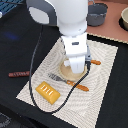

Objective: Interact with the objects in diverse but meaningful ways.

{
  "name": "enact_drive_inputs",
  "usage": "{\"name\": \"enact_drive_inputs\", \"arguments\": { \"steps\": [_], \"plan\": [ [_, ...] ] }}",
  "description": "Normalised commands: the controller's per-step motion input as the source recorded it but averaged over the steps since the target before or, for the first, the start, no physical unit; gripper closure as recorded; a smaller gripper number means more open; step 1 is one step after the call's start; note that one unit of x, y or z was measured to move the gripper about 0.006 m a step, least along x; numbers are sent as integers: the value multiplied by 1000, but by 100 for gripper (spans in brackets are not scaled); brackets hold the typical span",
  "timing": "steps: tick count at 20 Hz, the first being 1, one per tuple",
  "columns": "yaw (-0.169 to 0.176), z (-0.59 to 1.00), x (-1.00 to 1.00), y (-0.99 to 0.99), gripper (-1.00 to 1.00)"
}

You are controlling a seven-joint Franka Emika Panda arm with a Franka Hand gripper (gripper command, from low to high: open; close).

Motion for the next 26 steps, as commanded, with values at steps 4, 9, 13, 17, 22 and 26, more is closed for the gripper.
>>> {"name": "enact_drive_inputs", "arguments": {
  "steps": [4, 9, 13, 17, 22, 26],
  "plan": [
    [-21, -87, 352, -35, 100],
    [-25, 21, 403, 4, -100],
    [-56, 534, 487, 255, -100],
    [-38, 756, 274, 356, -100],
    [-25, 772, 50, 324, -100],
    [-21, 130, 77, -368, -100]
  ]
}}
